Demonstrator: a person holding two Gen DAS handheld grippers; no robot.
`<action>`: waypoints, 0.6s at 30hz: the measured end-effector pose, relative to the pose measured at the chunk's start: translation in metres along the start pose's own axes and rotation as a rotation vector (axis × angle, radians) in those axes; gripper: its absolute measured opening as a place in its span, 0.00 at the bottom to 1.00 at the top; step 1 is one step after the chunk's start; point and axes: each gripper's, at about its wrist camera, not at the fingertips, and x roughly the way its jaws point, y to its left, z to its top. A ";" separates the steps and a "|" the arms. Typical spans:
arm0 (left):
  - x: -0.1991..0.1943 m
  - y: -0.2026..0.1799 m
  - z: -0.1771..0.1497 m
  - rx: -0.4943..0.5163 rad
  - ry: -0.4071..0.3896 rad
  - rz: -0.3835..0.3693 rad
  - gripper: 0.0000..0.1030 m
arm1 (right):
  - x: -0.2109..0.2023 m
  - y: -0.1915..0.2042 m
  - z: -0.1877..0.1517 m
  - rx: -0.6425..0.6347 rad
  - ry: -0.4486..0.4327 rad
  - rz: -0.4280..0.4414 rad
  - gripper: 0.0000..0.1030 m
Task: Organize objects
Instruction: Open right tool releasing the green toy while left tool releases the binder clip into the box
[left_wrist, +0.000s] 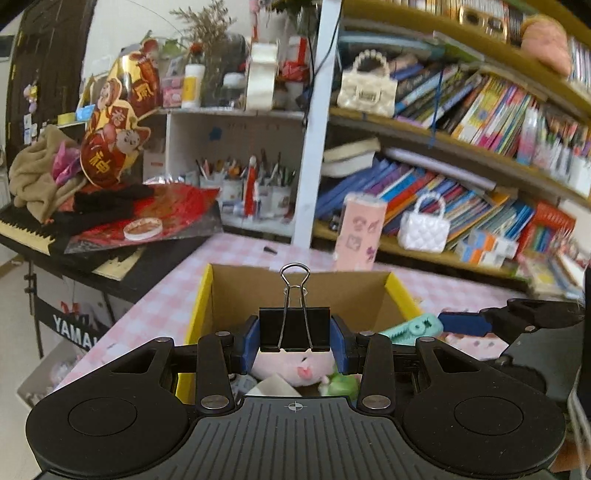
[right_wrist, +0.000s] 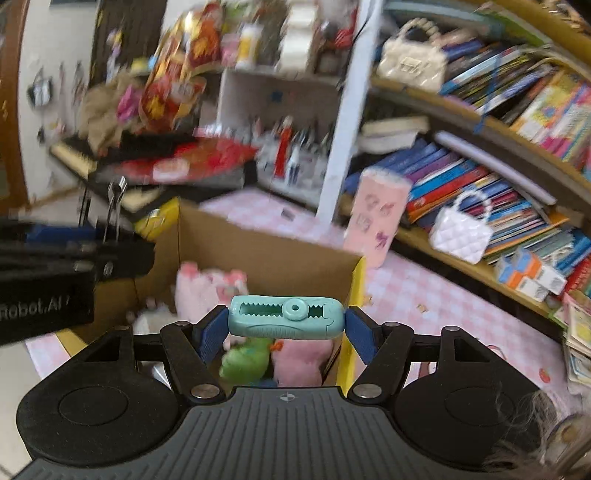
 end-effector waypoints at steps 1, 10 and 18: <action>0.006 0.000 -0.001 0.000 0.016 0.004 0.37 | 0.007 0.002 -0.003 -0.025 0.023 0.006 0.64; 0.043 -0.006 -0.020 -0.002 0.149 0.042 0.37 | 0.039 -0.006 -0.013 -0.032 0.144 0.179 0.65; 0.055 -0.006 -0.020 -0.047 0.211 0.061 0.47 | 0.039 -0.007 -0.014 -0.019 0.138 0.233 0.65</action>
